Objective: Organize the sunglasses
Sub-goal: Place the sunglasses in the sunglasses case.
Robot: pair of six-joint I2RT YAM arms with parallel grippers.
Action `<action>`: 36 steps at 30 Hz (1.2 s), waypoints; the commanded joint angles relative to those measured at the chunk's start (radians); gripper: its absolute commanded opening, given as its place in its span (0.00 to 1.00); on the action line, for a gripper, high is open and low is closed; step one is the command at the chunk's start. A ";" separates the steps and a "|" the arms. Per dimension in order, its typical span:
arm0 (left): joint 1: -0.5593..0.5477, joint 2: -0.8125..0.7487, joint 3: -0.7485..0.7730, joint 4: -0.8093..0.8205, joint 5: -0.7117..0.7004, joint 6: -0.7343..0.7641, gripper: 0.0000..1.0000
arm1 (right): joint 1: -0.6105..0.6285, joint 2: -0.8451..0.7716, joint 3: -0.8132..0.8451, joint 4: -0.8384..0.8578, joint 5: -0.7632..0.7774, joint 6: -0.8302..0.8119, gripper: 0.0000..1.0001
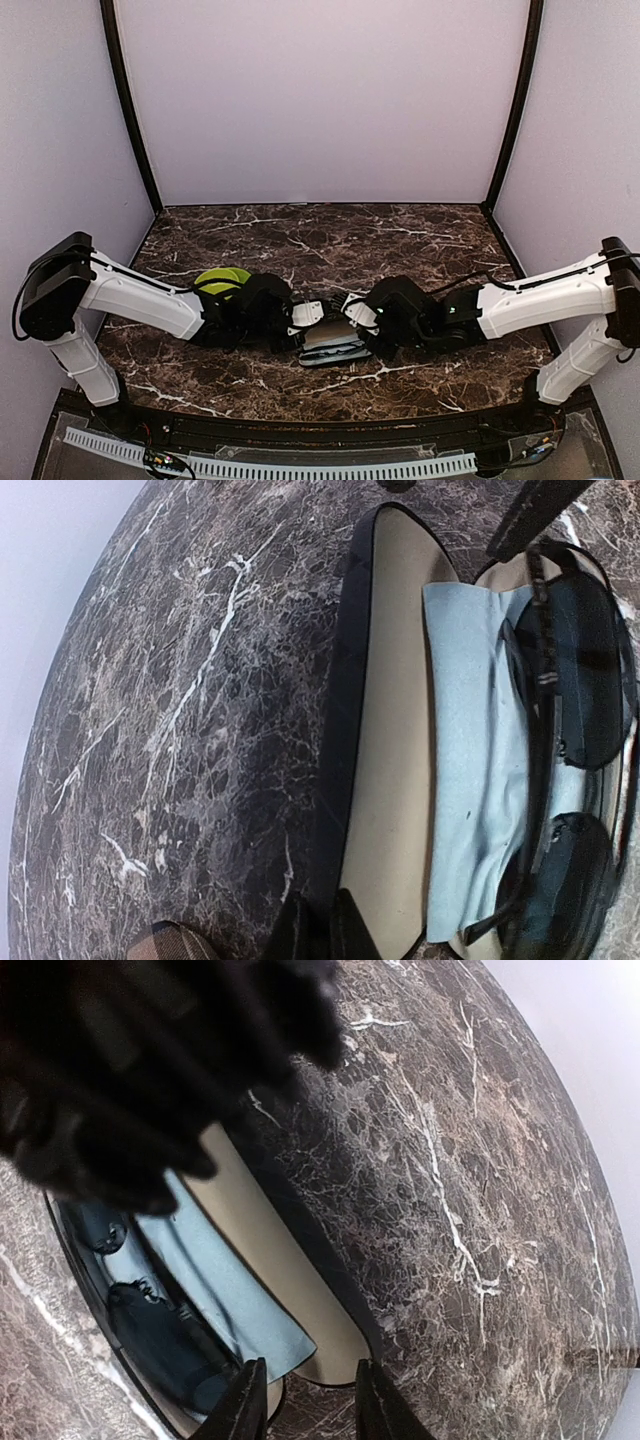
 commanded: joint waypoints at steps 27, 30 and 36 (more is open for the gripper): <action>-0.009 -0.005 0.028 -0.032 0.034 0.008 0.00 | -0.169 -0.172 -0.201 0.175 -0.571 0.142 0.70; -0.009 -0.006 0.030 -0.034 0.037 0.009 0.00 | -0.169 -0.134 -0.188 0.173 -0.568 0.124 0.71; -0.009 -0.007 0.031 -0.032 0.041 0.004 0.00 | -0.169 -0.064 -0.153 0.161 -0.588 0.093 0.72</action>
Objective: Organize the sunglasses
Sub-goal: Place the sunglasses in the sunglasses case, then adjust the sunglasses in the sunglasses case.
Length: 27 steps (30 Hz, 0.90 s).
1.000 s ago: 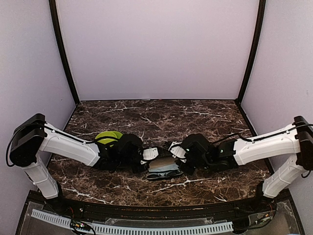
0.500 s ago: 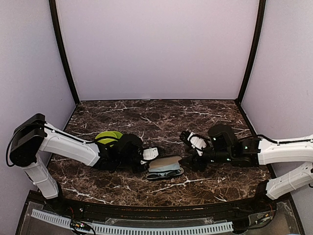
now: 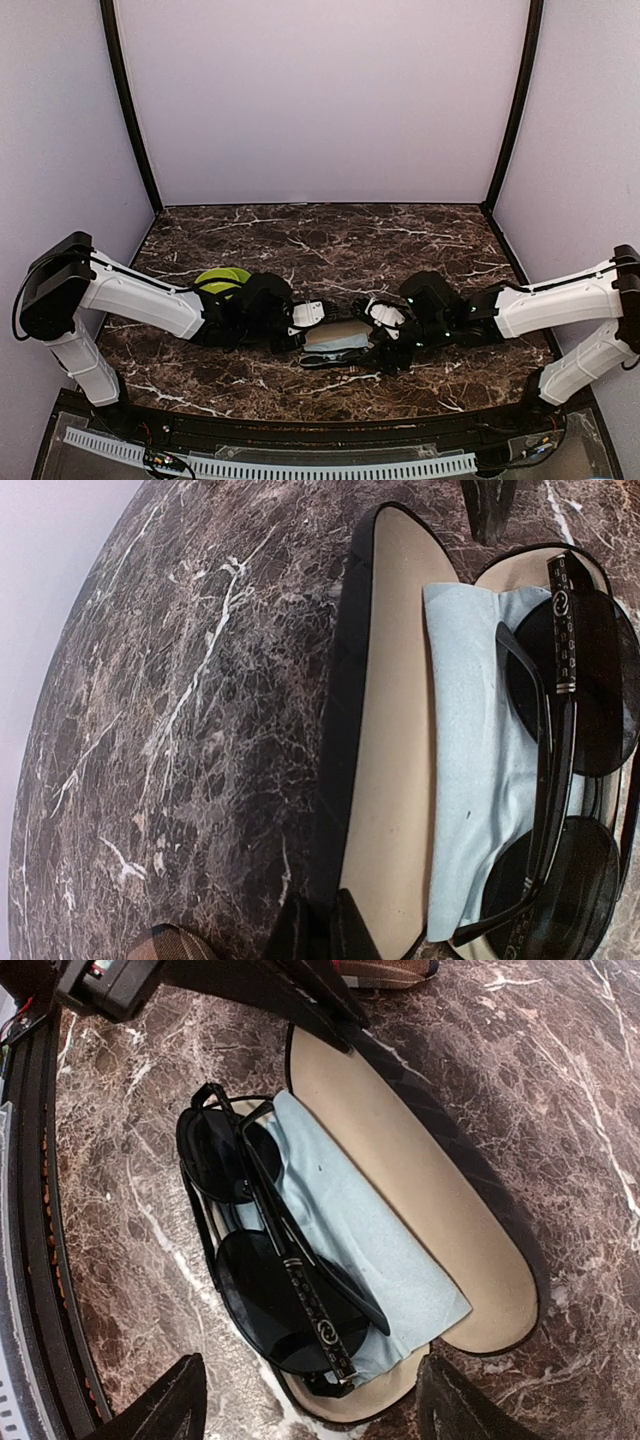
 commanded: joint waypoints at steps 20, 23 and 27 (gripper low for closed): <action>-0.008 -0.002 0.021 -0.023 0.040 -0.007 0.00 | -0.005 0.097 0.084 0.020 -0.051 -0.060 0.47; -0.008 0.000 0.021 -0.023 0.042 -0.007 0.00 | -0.008 0.094 0.085 0.024 -0.049 -0.060 0.44; -0.008 -0.001 0.018 -0.020 0.039 -0.005 0.00 | -0.014 0.090 0.085 0.030 -0.059 -0.057 0.42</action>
